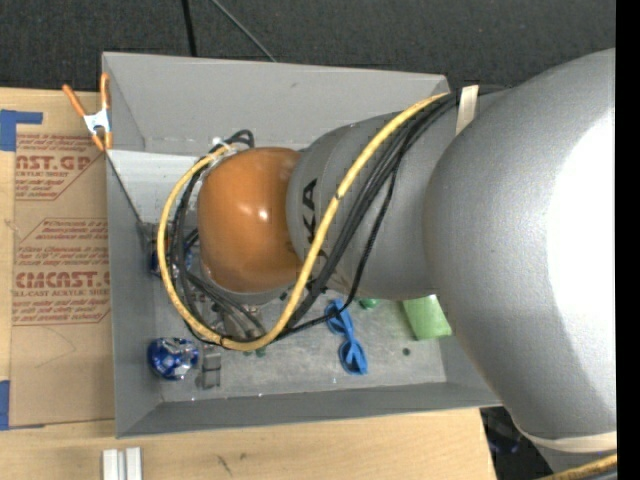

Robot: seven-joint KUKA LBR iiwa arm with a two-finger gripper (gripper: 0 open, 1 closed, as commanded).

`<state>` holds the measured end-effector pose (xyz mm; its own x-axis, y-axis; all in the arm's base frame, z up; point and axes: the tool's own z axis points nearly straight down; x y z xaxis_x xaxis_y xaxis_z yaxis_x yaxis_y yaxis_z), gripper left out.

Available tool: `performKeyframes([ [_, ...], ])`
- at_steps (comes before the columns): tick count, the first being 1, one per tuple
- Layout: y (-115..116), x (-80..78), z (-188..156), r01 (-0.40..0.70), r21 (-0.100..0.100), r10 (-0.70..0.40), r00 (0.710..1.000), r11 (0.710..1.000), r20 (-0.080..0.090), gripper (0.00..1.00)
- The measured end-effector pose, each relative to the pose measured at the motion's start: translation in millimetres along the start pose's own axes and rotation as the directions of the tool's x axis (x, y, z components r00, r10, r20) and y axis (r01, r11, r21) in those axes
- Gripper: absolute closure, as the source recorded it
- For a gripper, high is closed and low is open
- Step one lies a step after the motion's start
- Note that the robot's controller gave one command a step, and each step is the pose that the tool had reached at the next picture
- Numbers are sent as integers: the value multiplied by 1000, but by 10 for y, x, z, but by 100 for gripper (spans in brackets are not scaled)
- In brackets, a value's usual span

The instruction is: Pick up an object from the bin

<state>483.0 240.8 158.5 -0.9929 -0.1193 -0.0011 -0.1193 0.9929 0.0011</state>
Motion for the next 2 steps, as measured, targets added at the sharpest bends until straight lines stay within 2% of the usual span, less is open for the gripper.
performKeyframes([
  [1,42,-183,910,387,0,-387,922,922,-5,0],
  [2,45,-190,892,386,0,-386,922,922,-2,100],
])
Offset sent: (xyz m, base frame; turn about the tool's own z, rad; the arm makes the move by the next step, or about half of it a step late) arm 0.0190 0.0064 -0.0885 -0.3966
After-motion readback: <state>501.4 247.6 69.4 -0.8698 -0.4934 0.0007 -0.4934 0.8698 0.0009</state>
